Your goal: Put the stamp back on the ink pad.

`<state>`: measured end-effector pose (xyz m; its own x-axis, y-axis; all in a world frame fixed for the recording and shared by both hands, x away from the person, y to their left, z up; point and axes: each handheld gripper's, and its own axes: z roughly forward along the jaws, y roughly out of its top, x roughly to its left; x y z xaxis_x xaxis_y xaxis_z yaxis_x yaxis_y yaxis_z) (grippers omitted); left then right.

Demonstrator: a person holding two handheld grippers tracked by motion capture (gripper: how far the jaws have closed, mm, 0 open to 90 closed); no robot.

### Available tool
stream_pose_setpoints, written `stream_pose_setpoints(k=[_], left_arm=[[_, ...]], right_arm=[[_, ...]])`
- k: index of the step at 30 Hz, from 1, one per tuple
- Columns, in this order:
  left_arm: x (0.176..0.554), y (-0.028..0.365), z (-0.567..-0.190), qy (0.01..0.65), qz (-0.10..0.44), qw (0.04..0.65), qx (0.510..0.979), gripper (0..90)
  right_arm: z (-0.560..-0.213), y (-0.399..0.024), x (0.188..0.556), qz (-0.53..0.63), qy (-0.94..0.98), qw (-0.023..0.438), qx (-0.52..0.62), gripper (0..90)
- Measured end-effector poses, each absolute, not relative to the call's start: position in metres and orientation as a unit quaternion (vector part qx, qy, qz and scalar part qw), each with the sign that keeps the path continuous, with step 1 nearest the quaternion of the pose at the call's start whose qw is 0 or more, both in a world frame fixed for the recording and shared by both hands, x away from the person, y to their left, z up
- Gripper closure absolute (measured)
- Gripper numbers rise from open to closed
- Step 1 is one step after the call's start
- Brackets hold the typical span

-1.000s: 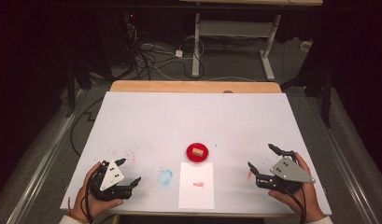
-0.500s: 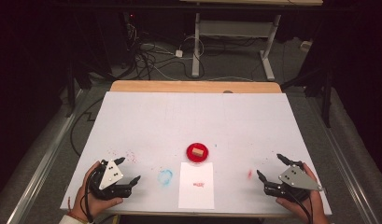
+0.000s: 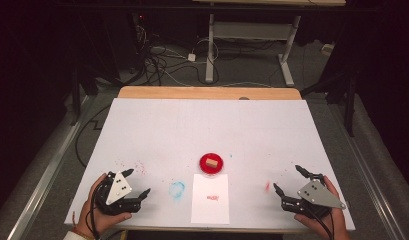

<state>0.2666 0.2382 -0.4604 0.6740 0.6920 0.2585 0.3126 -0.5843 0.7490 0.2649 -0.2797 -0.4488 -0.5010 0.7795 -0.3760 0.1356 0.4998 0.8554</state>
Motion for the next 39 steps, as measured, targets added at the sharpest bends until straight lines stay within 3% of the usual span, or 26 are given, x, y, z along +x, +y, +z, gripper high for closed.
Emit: stream_pose_setpoints(k=[39], left_arm=[[0.2694,0.2376,-0.4614,0.301,0.271,0.342,0.848,19.5]], right_arm=[[-0.4471,-0.2796,0.2667,0.407,0.764,0.405,0.295,17.0]])
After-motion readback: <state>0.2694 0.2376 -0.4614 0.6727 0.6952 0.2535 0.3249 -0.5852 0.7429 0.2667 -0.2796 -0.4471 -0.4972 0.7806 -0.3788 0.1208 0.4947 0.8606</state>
